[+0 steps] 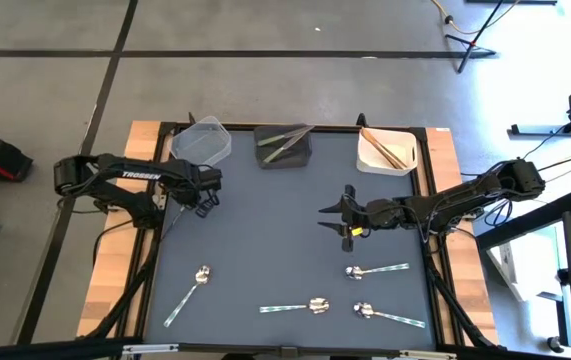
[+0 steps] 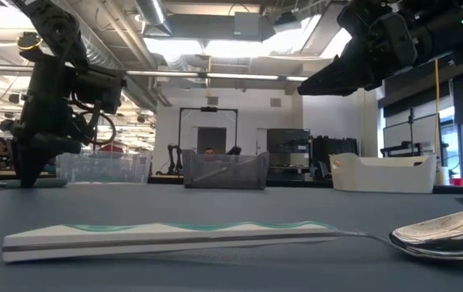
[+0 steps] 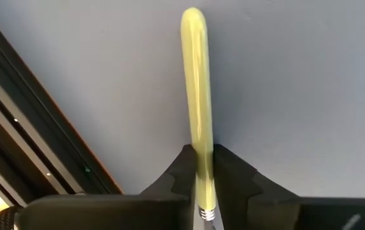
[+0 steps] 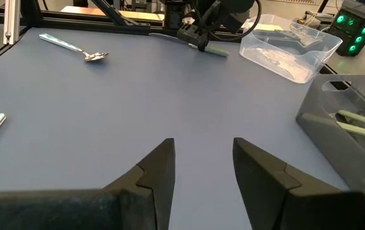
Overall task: Sort silverware by color (type)
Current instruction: Put the green table knife into the black bin
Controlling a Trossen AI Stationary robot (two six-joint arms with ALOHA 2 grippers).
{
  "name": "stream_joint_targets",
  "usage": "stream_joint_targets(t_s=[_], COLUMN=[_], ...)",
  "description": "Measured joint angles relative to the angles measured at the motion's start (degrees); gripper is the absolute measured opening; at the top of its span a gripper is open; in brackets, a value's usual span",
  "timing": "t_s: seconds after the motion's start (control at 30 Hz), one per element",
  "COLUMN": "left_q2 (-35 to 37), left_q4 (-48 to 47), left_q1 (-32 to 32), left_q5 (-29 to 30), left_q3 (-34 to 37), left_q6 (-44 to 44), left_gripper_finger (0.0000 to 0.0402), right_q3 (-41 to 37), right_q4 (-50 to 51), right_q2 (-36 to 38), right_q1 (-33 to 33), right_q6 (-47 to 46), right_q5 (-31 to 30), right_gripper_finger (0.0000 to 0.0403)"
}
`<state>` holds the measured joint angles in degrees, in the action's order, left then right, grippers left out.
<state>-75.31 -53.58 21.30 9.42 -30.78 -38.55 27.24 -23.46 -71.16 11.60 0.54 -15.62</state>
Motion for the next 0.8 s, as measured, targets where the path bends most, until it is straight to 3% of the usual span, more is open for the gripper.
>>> stream_joint_targets(t_s=[0.43, 0.63, 0.8], left_q2=[-0.12, -0.09, -0.09], left_q4=[-1.04, -1.49, -0.34], left_q1=[-4.98, -8.17, -10.77], left_q5=[1.42, 2.53, 6.84], left_q3=[-1.81, -6.74, -12.77], left_q6=[-1.49, -0.45, 3.27], left_gripper_finger=[0.0029, 0.0032, 0.0035], right_q3=[0.00, 0.00, 0.00], right_q4=[-0.02, 0.04, 0.02], right_q2=[0.00, 0.00, 0.00], right_q1=[0.00, 0.00, 0.00], right_q6=[0.00, 0.00, 0.00], right_q5=[0.00, 0.13, 0.13], right_gripper_finger=[0.0144, 0.0144, 0.0144])
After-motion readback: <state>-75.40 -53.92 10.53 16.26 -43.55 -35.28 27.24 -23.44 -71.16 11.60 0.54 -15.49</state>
